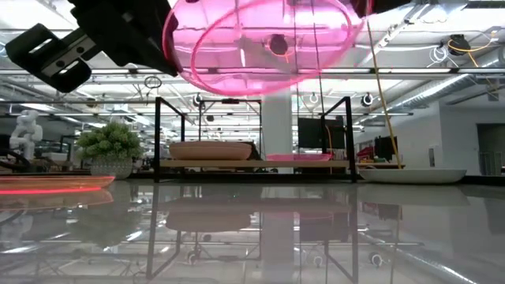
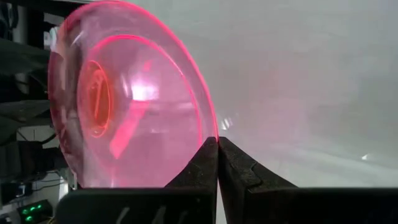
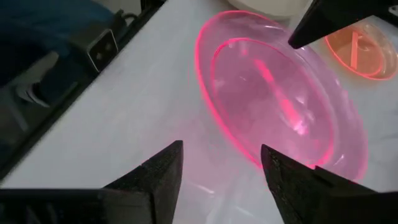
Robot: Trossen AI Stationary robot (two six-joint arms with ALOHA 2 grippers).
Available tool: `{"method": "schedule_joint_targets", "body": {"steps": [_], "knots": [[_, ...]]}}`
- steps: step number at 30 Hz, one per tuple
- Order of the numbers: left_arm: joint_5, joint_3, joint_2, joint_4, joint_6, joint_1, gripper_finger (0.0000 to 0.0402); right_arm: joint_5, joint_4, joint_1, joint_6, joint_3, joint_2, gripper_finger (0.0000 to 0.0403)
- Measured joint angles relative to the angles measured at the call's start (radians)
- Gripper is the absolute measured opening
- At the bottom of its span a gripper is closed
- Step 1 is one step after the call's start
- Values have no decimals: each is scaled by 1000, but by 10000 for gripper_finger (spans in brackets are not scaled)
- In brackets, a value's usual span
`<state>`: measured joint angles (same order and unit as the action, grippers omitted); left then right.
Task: Place and stack plates onto a shelf
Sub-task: Stack the pink plate on the pink plate on the shelf
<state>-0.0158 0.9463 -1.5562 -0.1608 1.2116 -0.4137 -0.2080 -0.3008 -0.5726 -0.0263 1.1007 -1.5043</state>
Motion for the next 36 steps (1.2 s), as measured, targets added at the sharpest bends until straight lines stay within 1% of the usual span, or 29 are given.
{"method": "schedule_joint_targets", "body": {"steps": [6,15,18,21,27,36], "knots": [[42,0,0,0,-9,0,3,-2,13,3,-113,0,-32,147],[44,0,0,-1,-21,0,3,-3,22,8,-248,0,-32,79],[44,0,0,-1,-24,0,3,-10,21,11,-293,0,-42,67],[44,0,0,-1,-27,0,3,-30,23,11,-329,0,-62,63],[69,0,0,-2,-40,0,3,-29,44,17,-352,0,-100,57],[60,0,0,7,-44,1,3,-22,43,16,-363,0,-102,6]]}}
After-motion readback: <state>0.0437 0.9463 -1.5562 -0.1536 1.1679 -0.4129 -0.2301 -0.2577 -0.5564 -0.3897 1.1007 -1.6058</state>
